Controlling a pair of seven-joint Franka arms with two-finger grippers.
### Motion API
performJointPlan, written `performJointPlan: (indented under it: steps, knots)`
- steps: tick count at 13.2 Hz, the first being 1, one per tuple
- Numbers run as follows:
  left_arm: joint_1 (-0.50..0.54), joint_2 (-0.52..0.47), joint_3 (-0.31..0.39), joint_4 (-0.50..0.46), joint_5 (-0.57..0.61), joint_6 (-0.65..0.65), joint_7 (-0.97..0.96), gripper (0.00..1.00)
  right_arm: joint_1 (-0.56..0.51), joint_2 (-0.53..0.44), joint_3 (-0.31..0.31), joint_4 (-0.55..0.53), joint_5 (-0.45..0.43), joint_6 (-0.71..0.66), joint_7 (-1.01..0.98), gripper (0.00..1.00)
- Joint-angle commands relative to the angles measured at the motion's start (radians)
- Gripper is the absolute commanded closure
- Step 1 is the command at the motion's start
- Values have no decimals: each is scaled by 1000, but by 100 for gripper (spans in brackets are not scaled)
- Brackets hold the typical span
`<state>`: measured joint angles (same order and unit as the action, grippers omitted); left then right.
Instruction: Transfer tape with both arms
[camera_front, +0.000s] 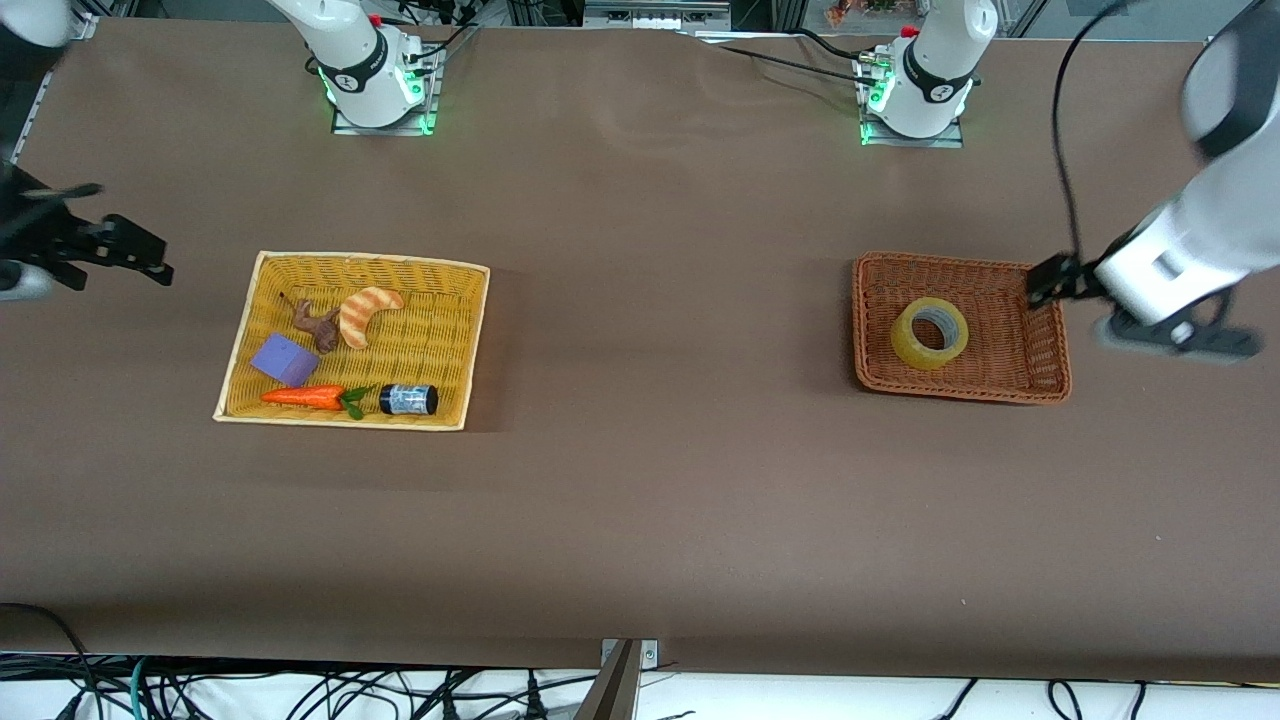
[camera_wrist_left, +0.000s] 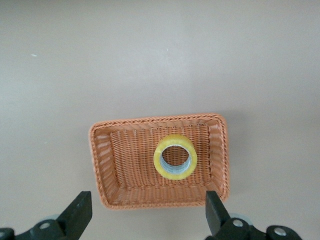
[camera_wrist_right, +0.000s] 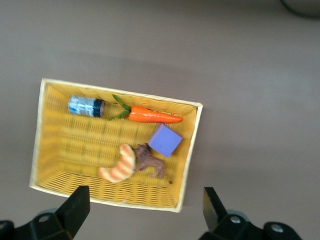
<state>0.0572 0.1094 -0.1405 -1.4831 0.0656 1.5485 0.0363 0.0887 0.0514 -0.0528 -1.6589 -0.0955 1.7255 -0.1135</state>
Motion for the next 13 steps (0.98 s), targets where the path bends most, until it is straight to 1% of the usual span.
performJointPlan:
  steps: [1, 2, 3, 4, 5, 6, 7, 13]
  knots:
    - [7, -9, 2, 89, 5, -73, -77, 0, 30, 24, 1, 24, -21, -65, -6, 0]
    - [9, -49, 4, 23, -48, -58, -85, 0, 20, 7, 8, 33, 37, -87, 3, 0]
    - [12, -88, 18, -47, -131, -12, -85, 0, 16, -16, 20, 51, 60, -124, 6, 0]
    - [12, -100, 36, -90, -144, 27, -72, 0, -7, -16, 22, 89, 63, -160, 6, 0]
    - [13, -96, 36, -101, -141, 33, -72, 0, -26, -16, 22, 97, 77, -181, 5, 0]
    - [12, -94, 32, -106, -132, 27, -79, 0, -29, -16, 16, 99, 123, -185, 0, 0]
    - [10, -89, 29, -100, -110, 6, -72, 0, -30, -15, 11, 97, 146, -187, 0, 0]
    - [0, -86, 24, -94, -98, -5, -73, 0, -32, -13, 13, 99, 138, -172, -2, 0]
